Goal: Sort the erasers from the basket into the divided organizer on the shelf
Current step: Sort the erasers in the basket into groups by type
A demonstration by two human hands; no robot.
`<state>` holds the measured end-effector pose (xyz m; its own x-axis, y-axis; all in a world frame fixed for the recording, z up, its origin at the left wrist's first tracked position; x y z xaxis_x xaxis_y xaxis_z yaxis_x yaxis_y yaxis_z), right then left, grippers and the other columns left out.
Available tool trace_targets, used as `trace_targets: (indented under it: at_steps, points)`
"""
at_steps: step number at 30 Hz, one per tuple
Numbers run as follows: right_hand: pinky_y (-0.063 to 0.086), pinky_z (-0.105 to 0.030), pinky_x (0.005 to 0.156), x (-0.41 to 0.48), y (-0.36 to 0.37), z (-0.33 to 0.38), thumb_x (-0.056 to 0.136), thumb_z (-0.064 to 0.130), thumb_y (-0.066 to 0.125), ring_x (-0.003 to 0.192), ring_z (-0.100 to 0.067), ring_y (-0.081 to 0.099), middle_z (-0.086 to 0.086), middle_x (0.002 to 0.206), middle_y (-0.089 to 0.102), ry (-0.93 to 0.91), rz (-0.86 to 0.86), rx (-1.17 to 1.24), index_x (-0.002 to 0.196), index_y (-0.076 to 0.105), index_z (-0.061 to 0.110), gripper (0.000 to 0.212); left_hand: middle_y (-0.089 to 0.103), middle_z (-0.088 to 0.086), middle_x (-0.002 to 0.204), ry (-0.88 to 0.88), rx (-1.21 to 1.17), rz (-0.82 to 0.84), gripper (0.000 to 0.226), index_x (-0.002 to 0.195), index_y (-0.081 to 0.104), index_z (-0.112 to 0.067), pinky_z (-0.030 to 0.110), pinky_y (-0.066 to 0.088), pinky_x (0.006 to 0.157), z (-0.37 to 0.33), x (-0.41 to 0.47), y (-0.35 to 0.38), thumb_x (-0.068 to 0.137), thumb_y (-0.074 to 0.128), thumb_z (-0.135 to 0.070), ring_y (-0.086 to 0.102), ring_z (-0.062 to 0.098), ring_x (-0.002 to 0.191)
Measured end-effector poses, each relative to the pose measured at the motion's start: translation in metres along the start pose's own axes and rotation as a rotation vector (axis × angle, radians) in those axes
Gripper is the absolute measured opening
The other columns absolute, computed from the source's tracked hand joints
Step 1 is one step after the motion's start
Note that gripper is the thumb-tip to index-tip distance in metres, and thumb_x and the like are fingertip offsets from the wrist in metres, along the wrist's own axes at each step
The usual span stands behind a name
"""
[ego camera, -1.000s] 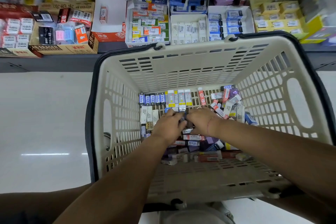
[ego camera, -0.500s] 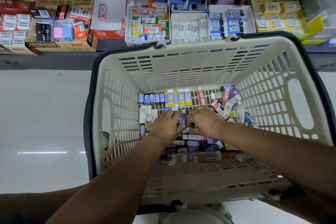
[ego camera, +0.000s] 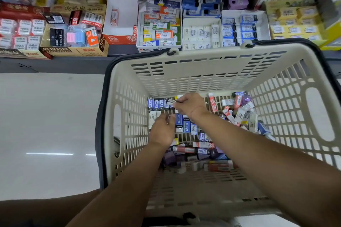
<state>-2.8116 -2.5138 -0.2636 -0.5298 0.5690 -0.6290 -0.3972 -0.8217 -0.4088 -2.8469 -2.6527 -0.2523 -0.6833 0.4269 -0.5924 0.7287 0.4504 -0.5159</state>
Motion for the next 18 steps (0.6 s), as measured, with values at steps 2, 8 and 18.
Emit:
trace_targets:
  at_steps: [2, 8, 18]
  points:
    - [0.052, -0.029, 0.083, 0.002, 0.022, 0.01, 0.08, 0.02, 0.073, 0.085, -0.021, 0.065, -0.009, 0.085, 0.071, 0.012, -0.054, -0.037, 0.073, 0.067, 0.013, 0.011, 0.062, 0.011, 0.111, -0.06, -0.033, -0.11, 0.04, 0.122, 0.056, -0.004, 0.027, 0.038, 0.077, 0.007, 0.002, -0.014, 0.103, 0.036, -0.033, 0.056, 0.026, 0.098]
    - [0.044, -0.025, 0.069, 0.01, 0.059, 0.022, 0.084, 0.032, 0.069, 0.09, -0.024, 0.064, -0.012, 0.093, 0.07, 0.049, 0.036, -0.221, 0.092, 0.071, 0.003, 0.03, 0.064, 0.026, 0.111, -0.304, -0.205, -0.026, 0.041, 0.109, 0.062, 0.002, 0.039, 0.047, 0.079, 0.042, 0.011, -0.002, 0.101, 0.035, -0.028, 0.059, 0.042, 0.105]
    - [0.045, -0.023, 0.076, -0.004, -0.04, 0.011, 0.087, 0.016, 0.066, 0.076, -0.007, 0.059, 0.008, 0.083, 0.069, -0.195, 0.33, -0.568, 0.096, 0.073, 0.006, 0.015, 0.059, 0.012, 0.099, -0.123, -0.087, 0.252, 0.037, 0.1, 0.063, -0.007, 0.036, 0.045, 0.088, 0.012, 0.002, 0.033, 0.101, 0.039, -0.035, 0.057, 0.026, 0.092]
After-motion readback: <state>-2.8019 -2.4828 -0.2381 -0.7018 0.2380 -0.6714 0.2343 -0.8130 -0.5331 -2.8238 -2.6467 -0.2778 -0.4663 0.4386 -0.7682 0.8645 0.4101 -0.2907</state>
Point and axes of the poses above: each hand's wrist, its own x-axis towards the middle knuckle, its own y-axis out of the palm, z = x × y, the point moved 9 cm from there along x, towards the middle knuckle
